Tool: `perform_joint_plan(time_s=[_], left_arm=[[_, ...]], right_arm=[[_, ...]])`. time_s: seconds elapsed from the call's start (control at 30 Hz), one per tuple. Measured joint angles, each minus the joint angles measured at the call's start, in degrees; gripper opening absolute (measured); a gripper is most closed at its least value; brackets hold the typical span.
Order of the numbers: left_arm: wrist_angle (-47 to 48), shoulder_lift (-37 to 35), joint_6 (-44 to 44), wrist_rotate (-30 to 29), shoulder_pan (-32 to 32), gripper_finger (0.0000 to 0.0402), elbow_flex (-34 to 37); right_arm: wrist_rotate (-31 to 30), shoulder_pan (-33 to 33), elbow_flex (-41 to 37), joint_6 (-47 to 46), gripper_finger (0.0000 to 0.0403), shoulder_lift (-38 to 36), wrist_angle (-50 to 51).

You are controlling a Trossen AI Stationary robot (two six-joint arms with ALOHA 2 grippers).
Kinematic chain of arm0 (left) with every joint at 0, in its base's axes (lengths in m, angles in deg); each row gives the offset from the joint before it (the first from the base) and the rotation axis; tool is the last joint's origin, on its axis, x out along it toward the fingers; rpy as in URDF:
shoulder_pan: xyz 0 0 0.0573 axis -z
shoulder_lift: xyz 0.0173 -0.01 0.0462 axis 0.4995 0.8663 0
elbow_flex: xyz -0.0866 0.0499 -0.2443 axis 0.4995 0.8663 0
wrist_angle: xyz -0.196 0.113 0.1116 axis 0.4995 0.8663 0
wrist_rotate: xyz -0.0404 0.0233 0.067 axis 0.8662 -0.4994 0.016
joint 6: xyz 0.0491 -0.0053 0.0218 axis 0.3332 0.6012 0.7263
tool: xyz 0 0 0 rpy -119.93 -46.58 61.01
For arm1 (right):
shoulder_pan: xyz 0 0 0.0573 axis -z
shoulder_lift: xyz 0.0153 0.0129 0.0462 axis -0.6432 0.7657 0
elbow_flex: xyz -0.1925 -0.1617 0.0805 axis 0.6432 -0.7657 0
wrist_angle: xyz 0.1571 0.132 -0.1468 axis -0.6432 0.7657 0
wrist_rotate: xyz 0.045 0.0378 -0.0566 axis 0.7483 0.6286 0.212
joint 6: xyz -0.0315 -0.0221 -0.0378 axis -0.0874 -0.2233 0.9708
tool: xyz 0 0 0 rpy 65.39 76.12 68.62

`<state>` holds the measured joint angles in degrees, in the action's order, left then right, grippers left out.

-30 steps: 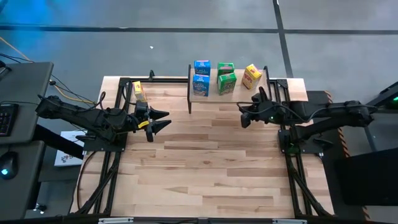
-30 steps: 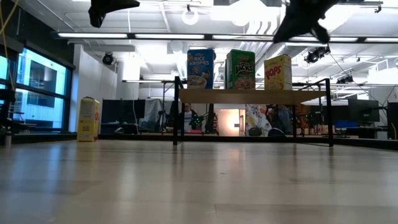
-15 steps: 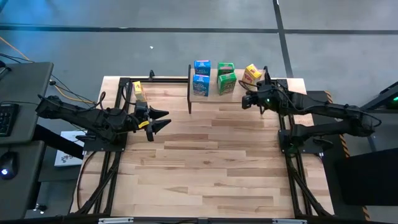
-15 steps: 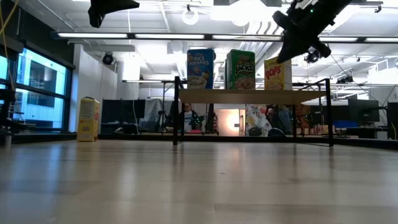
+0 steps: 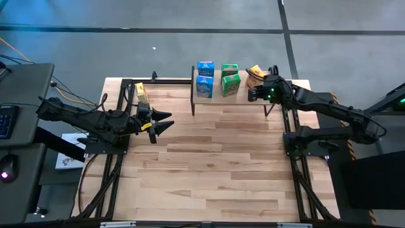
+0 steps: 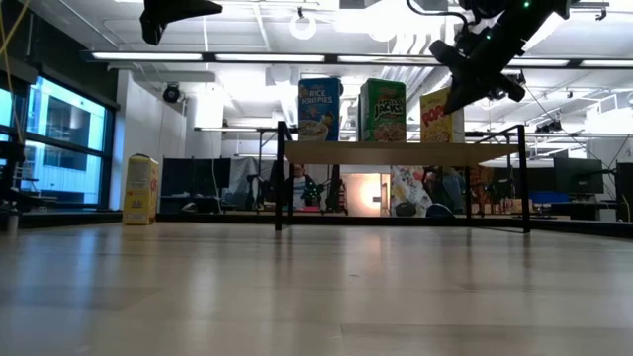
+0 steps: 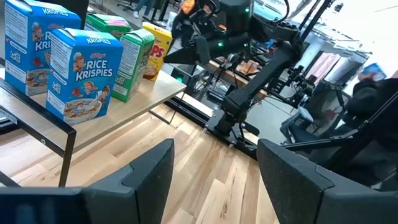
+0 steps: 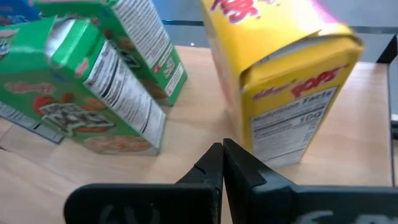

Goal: Stack cereal on shelf
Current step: Put the bottom yellow cereal box on the shelf

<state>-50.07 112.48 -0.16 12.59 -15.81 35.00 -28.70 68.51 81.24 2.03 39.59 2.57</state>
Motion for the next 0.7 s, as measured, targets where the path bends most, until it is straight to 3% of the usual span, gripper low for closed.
perform_joint_plan(time_s=[0.7], left_arm=[[0.0,0.0,-0.2,0.0,0.0,0.0220,0.0]], right_arm=[[-3.4,6.8,0.0,4.0,0.0000,0.0,2.2]])
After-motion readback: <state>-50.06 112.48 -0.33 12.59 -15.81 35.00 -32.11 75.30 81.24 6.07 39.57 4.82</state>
